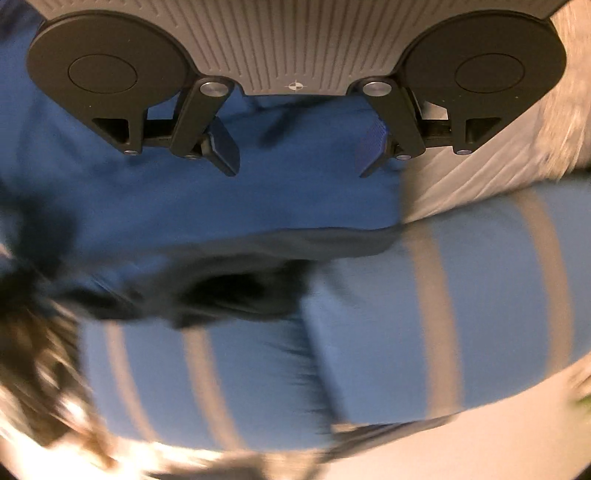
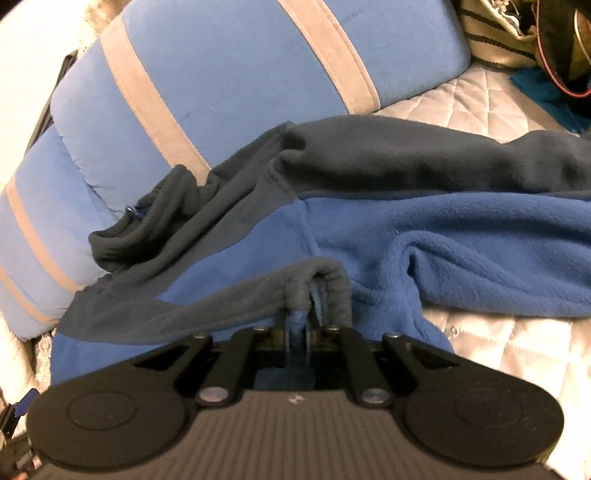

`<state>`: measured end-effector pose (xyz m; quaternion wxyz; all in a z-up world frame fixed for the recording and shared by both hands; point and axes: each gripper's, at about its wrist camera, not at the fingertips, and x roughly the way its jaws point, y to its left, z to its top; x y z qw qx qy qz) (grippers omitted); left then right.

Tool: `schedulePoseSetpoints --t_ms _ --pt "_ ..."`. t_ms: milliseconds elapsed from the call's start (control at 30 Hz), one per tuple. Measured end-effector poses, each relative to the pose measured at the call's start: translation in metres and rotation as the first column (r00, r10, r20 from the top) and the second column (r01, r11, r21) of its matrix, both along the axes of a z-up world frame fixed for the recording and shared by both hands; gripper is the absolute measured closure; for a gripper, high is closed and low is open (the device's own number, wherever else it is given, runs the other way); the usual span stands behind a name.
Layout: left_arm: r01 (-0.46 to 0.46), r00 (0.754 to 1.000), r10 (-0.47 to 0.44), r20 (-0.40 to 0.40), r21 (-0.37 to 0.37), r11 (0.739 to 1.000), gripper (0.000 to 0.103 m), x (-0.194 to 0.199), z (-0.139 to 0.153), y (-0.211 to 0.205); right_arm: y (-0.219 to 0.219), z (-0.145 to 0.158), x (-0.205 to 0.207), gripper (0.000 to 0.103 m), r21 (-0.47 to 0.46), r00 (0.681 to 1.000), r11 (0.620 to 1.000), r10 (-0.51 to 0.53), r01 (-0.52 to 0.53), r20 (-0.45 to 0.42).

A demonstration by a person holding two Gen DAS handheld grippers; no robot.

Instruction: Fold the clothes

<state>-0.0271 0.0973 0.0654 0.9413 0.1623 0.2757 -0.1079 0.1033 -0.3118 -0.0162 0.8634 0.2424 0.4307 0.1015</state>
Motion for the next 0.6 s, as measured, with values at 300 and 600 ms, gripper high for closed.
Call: schedulePoseSetpoints --t_ms 300,600 --pt "0.193 0.976 -0.217 0.037 0.331 0.924 0.035 -0.019 -0.027 -0.049 -0.008 0.018 -0.017 0.03 0.032 0.997 0.999 -0.014 0.017 -0.079" --pt "0.259 0.929 -0.368 0.046 0.628 0.734 0.035 -0.036 -0.05 -0.086 -0.021 0.026 -0.076 0.023 0.108 0.987 0.991 -0.068 0.084 -0.145"
